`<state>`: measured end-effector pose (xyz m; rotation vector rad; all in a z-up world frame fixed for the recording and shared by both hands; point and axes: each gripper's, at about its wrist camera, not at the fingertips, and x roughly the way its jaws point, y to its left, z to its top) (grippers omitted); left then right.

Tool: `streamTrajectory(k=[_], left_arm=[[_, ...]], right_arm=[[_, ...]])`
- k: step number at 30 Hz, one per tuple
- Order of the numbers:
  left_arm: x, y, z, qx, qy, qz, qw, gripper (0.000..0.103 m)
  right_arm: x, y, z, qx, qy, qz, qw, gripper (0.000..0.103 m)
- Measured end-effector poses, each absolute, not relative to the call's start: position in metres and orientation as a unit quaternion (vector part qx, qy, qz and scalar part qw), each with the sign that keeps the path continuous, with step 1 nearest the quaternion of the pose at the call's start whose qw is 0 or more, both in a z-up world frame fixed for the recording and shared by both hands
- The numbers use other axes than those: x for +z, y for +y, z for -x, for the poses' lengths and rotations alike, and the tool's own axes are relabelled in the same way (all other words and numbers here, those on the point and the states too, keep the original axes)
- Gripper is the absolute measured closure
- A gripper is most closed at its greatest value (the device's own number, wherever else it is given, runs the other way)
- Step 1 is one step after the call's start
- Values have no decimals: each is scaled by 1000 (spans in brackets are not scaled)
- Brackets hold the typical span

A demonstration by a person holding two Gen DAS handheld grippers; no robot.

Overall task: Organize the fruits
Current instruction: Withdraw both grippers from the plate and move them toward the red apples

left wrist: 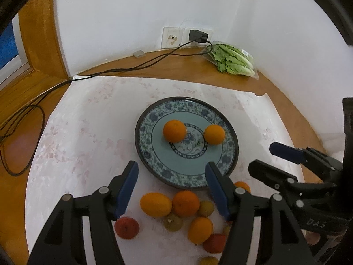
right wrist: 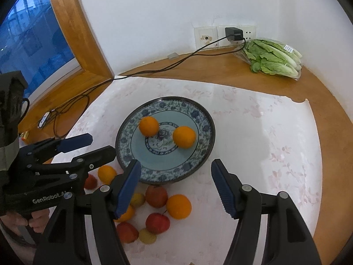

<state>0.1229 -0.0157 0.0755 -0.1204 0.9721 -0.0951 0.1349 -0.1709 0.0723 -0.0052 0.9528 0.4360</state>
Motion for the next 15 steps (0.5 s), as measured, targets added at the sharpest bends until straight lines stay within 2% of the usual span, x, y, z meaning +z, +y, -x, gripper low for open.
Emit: streamTrajectory(k=[15], left_arm=[[74,-3,-88,-33,474,69,877,37]], right_arm=[[72,-160,-95,219,465,15,857,35]])
